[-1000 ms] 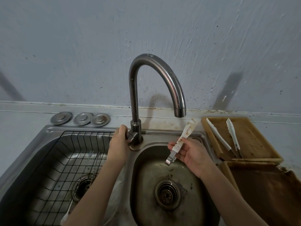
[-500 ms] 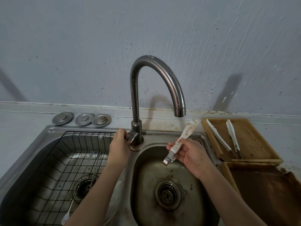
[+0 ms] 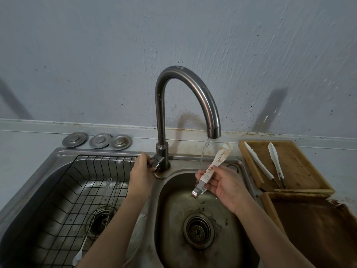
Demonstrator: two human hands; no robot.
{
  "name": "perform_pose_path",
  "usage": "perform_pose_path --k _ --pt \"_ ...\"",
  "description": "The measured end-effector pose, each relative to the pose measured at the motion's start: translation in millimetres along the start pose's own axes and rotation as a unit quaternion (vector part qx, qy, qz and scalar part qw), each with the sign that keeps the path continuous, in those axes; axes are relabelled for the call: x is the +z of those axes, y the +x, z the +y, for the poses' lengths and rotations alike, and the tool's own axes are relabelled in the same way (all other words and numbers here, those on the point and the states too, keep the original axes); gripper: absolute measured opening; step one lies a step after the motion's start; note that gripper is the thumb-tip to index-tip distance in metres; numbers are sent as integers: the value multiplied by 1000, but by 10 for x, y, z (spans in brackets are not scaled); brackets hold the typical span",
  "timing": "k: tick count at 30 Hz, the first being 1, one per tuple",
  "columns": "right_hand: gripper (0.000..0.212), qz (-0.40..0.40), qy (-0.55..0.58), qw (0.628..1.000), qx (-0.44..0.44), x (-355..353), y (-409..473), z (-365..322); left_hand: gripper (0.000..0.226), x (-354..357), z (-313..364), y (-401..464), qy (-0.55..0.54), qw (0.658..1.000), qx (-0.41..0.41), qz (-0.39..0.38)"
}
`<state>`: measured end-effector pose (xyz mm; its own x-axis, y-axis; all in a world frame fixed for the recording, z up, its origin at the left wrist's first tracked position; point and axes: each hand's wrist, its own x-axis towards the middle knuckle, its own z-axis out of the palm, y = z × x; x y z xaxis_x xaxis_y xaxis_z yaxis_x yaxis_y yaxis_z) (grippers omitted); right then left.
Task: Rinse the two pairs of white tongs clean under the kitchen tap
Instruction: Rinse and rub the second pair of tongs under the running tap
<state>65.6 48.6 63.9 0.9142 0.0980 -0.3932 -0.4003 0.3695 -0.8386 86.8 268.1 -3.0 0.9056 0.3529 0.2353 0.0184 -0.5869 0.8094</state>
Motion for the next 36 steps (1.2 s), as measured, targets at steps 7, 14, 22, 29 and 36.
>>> perform_pose_path --k 7,14,22,29,36 --pt "16 15 3 1000 0 21 -18 14 44 -2 129 -101 12 1000 -11 -12" --pt "25 22 59 998 7 28 96 222 24 133 509 -670 58 980 188 0" --pt "28 39 -37 997 -63 153 71 388 30 267 508 -701 93 971 77 -208" --pt "16 40 6 998 -46 158 115 488 27 179 595 -685 116 974 53 -186" --pt "11 21 -9 999 -48 216 20 454 25 116 736 -726 111 978 73 -161"
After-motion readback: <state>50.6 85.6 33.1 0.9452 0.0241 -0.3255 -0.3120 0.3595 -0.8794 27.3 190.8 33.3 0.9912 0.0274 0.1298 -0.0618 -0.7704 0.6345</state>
